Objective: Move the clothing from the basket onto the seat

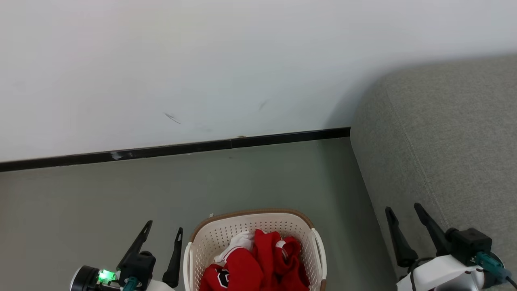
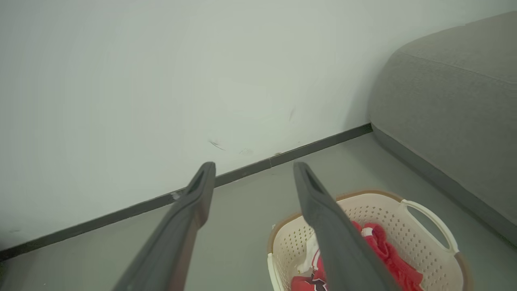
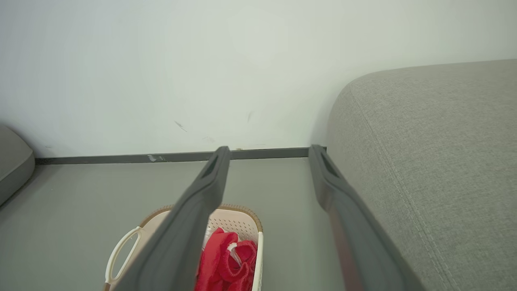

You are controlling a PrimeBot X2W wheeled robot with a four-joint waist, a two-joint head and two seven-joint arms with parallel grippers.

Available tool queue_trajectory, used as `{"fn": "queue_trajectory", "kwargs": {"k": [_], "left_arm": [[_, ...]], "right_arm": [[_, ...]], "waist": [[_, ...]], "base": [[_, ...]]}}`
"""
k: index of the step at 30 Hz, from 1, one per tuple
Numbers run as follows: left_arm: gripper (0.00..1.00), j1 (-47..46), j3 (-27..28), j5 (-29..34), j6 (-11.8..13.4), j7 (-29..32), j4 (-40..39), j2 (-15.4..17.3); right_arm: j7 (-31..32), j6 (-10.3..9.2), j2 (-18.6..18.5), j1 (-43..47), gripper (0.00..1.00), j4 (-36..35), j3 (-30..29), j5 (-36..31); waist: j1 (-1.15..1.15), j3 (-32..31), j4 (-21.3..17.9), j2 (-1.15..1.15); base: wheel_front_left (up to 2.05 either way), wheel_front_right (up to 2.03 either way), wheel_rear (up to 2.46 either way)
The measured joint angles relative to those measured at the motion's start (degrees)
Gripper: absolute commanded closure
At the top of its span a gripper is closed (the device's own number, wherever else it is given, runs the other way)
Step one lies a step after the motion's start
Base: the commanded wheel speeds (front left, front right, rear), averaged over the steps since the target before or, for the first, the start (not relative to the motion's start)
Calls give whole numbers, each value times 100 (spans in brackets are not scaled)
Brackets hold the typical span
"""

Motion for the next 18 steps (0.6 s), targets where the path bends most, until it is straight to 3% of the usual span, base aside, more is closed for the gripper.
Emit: {"fn": "queue_trajectory", "kwargs": {"k": [18], "left_arm": [[0,-581,-374,277,-229,0,746,-36]], "right_arm": [[-9,0,-1,-171,0,-609,-270,113]], "waist": [[0,733,-280,0]], "base": [[0,0,0]]}}
